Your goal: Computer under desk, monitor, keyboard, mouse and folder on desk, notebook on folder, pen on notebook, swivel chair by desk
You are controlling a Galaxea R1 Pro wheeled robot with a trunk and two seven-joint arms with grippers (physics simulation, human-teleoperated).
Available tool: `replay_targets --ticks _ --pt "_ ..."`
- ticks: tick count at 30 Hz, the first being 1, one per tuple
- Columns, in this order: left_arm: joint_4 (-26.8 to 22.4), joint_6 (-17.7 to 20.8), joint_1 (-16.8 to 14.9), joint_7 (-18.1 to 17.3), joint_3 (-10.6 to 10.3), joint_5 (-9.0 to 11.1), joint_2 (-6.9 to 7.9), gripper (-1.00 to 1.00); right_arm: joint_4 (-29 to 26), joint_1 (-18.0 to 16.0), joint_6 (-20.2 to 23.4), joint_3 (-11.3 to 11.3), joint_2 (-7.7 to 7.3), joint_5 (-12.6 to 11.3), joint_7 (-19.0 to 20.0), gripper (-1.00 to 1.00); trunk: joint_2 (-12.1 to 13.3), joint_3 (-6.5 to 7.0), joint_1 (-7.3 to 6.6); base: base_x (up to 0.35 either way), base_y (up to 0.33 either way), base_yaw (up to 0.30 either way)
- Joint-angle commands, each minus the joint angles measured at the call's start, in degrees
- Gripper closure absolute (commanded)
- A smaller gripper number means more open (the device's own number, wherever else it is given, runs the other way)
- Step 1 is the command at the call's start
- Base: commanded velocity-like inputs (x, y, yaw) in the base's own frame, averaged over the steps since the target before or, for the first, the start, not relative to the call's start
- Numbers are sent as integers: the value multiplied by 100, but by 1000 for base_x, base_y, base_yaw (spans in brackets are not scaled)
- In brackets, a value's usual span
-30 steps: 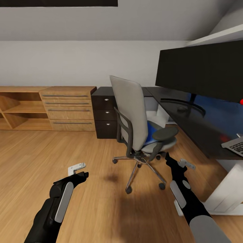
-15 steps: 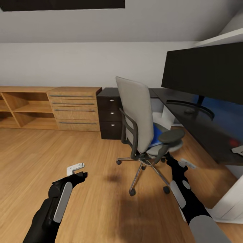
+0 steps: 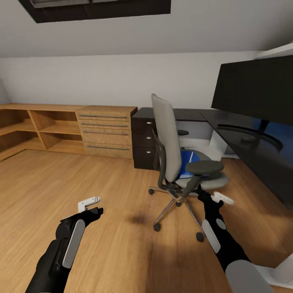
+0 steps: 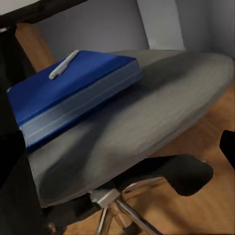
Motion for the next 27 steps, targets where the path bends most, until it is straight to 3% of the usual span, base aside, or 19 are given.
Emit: replay_targets --ticks 1,3,7,27 --pt "-4 14 -5 48 4 59 -7 -100 41 -2 -31 31 -5 -46 -6 -100 -2 -1 -1 0 0 250" --pt "-4 9 -5 59 0 55 -10 -100 108 -2 -48 90 0 2 -8 -100 -2 7 -1 0 0 250" --pt "-4 6 -5 62 -7 54 -19 -100 152 -2 -83 210 20 317 -50 -100 -2 24 -1 0 0 250" --pt "5 6 -5 53 -12 61 -21 -100 164 -2 -86 240 30 356 -62 -100 -2 94 -1 0 0 252"
